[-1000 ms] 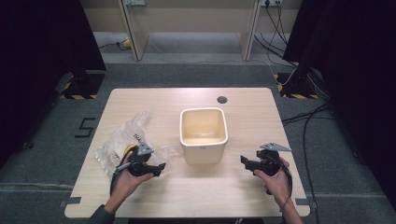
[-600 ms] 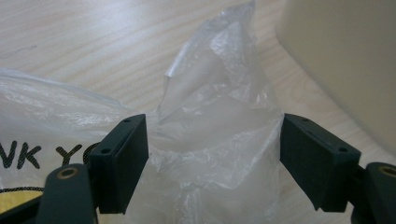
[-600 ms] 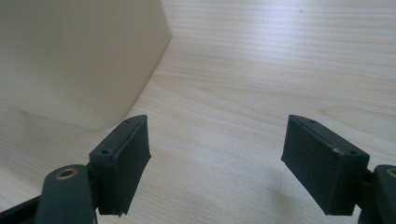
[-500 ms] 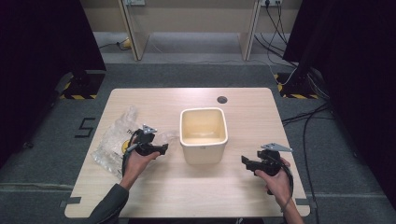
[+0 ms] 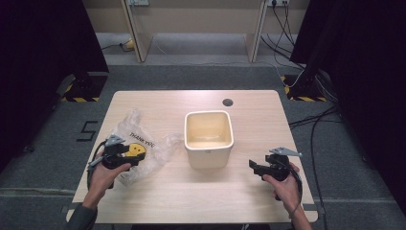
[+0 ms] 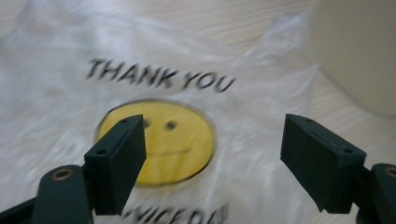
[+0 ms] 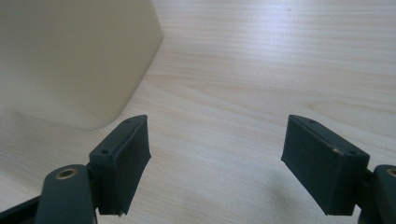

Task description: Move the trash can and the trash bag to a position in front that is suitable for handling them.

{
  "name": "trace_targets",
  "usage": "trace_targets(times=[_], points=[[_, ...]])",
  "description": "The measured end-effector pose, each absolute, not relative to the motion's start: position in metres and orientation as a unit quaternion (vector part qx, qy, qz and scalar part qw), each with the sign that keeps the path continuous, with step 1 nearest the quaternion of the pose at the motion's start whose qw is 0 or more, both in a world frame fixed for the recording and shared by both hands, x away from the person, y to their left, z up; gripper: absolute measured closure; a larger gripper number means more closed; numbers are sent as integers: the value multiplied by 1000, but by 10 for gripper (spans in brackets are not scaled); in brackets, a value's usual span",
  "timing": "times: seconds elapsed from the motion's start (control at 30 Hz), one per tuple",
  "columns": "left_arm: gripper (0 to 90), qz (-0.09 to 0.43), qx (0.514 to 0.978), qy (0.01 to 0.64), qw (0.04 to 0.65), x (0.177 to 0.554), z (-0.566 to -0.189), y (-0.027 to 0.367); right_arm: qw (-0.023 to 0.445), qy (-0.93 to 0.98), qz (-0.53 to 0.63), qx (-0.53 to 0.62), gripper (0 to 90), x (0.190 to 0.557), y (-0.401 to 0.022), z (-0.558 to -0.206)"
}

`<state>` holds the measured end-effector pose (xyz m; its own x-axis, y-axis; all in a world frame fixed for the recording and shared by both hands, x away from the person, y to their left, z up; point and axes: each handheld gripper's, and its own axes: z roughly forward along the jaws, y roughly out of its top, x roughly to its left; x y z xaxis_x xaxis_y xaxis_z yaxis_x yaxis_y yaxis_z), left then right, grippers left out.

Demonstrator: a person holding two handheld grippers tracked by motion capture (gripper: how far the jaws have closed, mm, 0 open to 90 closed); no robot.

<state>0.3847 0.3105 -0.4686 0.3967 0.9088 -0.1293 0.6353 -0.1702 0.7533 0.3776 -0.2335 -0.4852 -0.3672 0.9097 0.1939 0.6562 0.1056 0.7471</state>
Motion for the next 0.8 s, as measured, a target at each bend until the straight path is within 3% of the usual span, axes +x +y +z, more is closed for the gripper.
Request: trace_targets(times=[0.2,0.6,0.8], points=[[219,178,735,553,349,362,-491,328,158,725,393,542,230,377,-235,-486],[204,137,762,535,337,320,-486,279,158,726,392,542,229,375,-235,-486],[199,137,773,509,352,322,-477,265,157,725,393,544,229,375,-236,-486]])
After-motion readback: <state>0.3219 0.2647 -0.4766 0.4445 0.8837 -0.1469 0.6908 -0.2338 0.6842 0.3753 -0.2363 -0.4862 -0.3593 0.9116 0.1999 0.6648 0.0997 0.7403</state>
